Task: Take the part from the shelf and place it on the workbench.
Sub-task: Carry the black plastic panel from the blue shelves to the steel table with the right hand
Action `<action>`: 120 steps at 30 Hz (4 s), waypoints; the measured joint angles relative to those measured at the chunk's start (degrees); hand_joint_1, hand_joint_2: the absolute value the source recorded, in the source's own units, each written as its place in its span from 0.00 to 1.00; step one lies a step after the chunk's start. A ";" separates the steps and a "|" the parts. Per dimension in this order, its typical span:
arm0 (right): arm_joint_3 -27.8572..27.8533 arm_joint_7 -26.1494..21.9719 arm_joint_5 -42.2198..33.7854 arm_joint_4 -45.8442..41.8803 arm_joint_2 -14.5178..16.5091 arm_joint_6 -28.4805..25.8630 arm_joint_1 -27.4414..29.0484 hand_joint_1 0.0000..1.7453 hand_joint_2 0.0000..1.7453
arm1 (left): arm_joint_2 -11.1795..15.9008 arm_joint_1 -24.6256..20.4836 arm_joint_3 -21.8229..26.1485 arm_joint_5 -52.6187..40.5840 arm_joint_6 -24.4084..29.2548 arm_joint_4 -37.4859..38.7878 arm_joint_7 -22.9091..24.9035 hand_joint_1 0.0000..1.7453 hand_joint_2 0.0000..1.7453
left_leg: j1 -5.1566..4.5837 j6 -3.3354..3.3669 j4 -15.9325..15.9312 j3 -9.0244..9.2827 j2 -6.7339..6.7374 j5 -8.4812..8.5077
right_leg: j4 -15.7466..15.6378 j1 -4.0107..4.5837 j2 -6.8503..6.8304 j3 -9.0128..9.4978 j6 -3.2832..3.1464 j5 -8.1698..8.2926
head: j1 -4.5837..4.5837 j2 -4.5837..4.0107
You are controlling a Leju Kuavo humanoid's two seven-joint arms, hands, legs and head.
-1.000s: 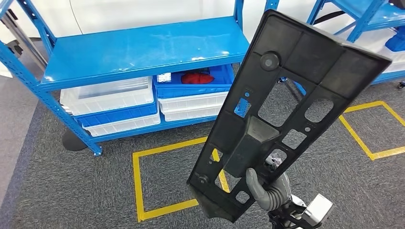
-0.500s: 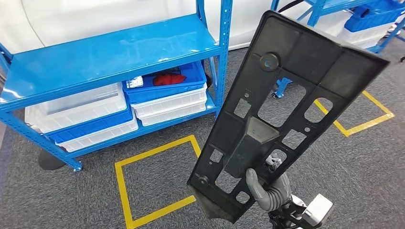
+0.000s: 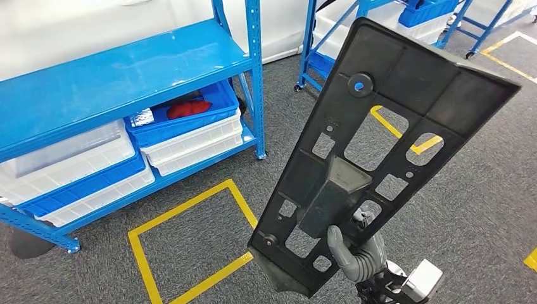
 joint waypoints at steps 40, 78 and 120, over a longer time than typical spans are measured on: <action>-2.73 -0.19 3.21 -6.45 -1.11 -0.18 5.66 1.00 1.00 | 0.14 -0.36 -1.27 0.37 0.38 0.13 1.16 0.00 1.00 | 0.18 -2.29 5.23 -0.80 -1.36 -5.21 | -2.55 0.34 1.76 0.72 -3.20 0.61 | -0.02 0.00; -3.20 -1.22 1.74 -2.43 -0.96 2.55 1.40 1.00 1.00 | 2.24 -0.14 -0.88 3.70 1.30 0.29 2.20 0.00 1.00 | -0.09 -0.84 8.14 -2.13 -5.05 -4.41 | -2.24 0.94 5.85 -0.03 -3.32 1.00 | -0.02 0.00; -4.71 -4.16 -2.21 1.06 0.91 1.81 4.73 1.00 1.00 | 5.23 0.56 -3.56 0.60 1.60 0.48 4.01 0.00 1.00 | -0.58 1.57 -1.01 0.26 -2.46 -0.42 | 11.37 0.92 2.60 -5.88 -0.82 -7.00 | 0.00 0.00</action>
